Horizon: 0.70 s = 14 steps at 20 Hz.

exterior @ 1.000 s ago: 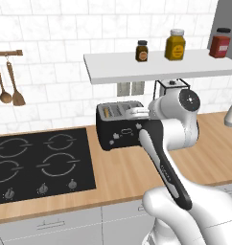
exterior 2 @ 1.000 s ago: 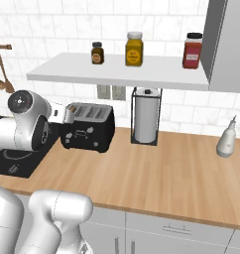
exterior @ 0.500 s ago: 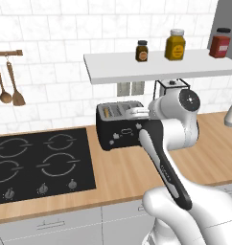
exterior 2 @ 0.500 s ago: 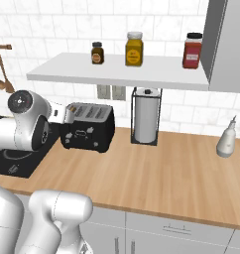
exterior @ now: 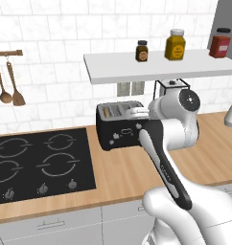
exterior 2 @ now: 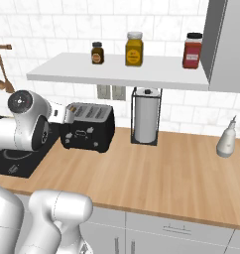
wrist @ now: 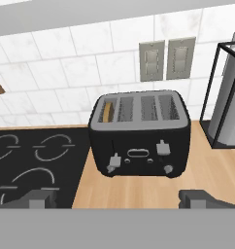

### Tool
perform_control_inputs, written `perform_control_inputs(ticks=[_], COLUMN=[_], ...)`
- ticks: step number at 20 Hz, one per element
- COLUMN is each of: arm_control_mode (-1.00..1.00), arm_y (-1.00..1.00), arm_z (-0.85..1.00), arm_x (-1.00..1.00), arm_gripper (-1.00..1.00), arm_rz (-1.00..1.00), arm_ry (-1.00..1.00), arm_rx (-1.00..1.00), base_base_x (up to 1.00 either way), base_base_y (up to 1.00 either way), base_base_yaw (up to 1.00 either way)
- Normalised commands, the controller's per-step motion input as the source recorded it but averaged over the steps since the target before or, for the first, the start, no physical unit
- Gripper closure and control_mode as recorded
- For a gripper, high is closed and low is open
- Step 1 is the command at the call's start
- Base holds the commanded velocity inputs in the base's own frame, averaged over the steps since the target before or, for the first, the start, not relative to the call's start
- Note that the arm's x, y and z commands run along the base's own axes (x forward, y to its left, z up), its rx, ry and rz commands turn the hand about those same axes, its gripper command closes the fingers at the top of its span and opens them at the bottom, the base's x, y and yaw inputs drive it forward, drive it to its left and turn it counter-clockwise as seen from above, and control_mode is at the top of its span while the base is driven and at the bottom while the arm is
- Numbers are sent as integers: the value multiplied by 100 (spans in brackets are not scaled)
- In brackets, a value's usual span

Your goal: Start the toaster. Once the lever pops up, take the bread to the plate on the dining counter.

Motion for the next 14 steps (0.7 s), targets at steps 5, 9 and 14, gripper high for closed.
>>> perform_control_inputs(ticks=[5,9,14], arm_control_mode=[-100,-100,-100], arm_y=[0,0,0], arm_z=[0,0,0], arm_x=[0,0,0], arm_gripper=[-100,-100,-100], arm_rz=[0,0,0], arm_ry=[0,0,0], arm_rx=[0,0,0], base_base_x=[0,0,0], base_base_y=[0,0,0], base_base_yaw=[0,0,0])
